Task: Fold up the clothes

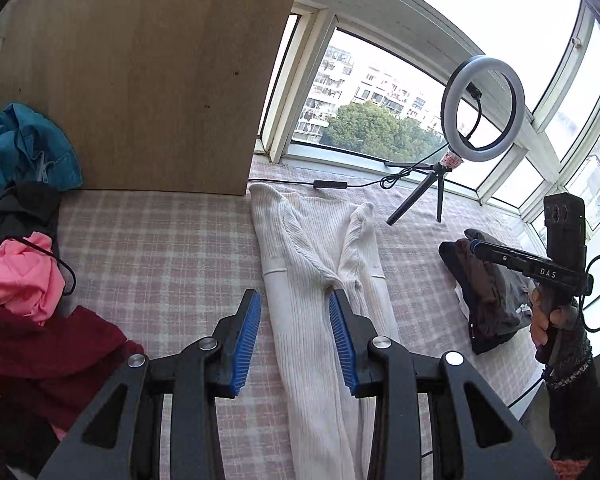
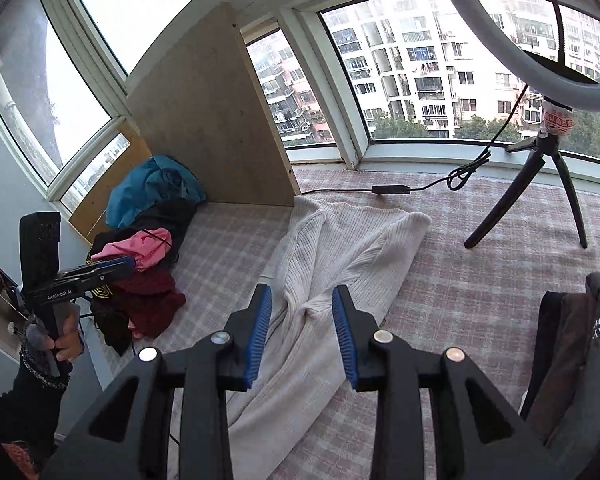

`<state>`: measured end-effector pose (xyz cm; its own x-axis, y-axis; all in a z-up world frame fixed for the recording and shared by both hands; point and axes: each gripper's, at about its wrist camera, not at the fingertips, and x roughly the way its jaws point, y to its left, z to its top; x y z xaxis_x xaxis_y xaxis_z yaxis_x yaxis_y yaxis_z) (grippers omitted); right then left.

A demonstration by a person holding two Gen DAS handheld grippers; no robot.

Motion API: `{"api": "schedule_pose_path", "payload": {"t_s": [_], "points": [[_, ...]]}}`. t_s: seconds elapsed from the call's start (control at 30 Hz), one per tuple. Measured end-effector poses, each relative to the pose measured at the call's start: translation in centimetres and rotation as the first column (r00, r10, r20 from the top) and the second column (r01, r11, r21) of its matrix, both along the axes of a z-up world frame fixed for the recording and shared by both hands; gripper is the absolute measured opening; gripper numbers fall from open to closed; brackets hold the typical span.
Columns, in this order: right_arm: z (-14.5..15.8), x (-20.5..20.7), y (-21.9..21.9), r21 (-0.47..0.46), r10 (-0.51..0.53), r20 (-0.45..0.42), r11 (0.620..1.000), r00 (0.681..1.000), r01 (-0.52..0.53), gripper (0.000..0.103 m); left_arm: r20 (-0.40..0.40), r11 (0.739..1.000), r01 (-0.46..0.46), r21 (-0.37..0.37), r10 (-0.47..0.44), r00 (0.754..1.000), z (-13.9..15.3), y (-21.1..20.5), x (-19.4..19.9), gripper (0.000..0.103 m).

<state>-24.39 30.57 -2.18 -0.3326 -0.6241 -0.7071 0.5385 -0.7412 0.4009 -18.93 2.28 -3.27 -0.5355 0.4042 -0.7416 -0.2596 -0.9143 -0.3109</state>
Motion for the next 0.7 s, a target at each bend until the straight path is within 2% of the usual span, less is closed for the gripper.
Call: {"api": "schedule_pose_path", "payload": {"t_s": [0.13,0.2,0.27,0.33,0.4,0.47,0.57,0.63,0.7], "points": [[-2.0,7.2,-0.3,0.047,0.055,0.042,0.997,0.998,-0.057,0.027,0.041,0.998,0.058,-0.021,-0.057,0.998,0.0,-1.1,4.8,0.033],[-2.9,10.9,-0.3,0.069,0.051,0.068,0.996,0.996,-0.056,0.027,0.08,0.995,0.098,-0.031,-0.095,0.992,-0.6,-1.6,7.0,0.033],[-4.1,14.6,0.0,0.052,0.025,0.106,0.998,0.994,-0.031,0.027,0.115,0.989,0.148,-0.031,-0.143,0.983,-1.5,-2.0,9.3,0.034],[-5.9,17.6,-0.5,0.029,0.0,0.152,1.0,0.988,-0.005,0.027,0.156,0.979,0.202,-0.042,-0.193,0.969,-3.4,-1.8,11.2,0.035],[-8.6,19.9,-2.1,0.059,-0.03,0.186,0.998,0.982,0.02,0.027,0.22,0.963,0.268,-0.038,-0.253,0.942,-6.2,-0.9,12.8,0.035],[-11.6,21.5,-4.1,0.116,-0.037,0.197,0.993,0.98,0.014,0.027,0.27,0.949,0.314,-0.026,-0.296,0.916,-9.1,0.0,14.0,0.035],[-15.2,24.0,-6.1,0.258,-0.058,0.209,0.966,0.976,0.002,0.028,0.304,0.932,0.357,-0.068,-0.322,0.897,-12.5,1.6,15.1,0.034],[-14.7,25.6,-5.6,0.259,-0.092,0.195,0.965,0.977,0.039,0.027,0.329,0.93,0.364,-0.059,-0.326,0.886,-13.9,2.1,15.8,0.034],[-13.5,26.7,-4.1,0.219,-0.157,0.17,0.969,0.973,0.118,0.028,0.359,0.926,0.378,-0.028,-0.343,0.868,-14.9,2.4,16.2,0.034]]}}
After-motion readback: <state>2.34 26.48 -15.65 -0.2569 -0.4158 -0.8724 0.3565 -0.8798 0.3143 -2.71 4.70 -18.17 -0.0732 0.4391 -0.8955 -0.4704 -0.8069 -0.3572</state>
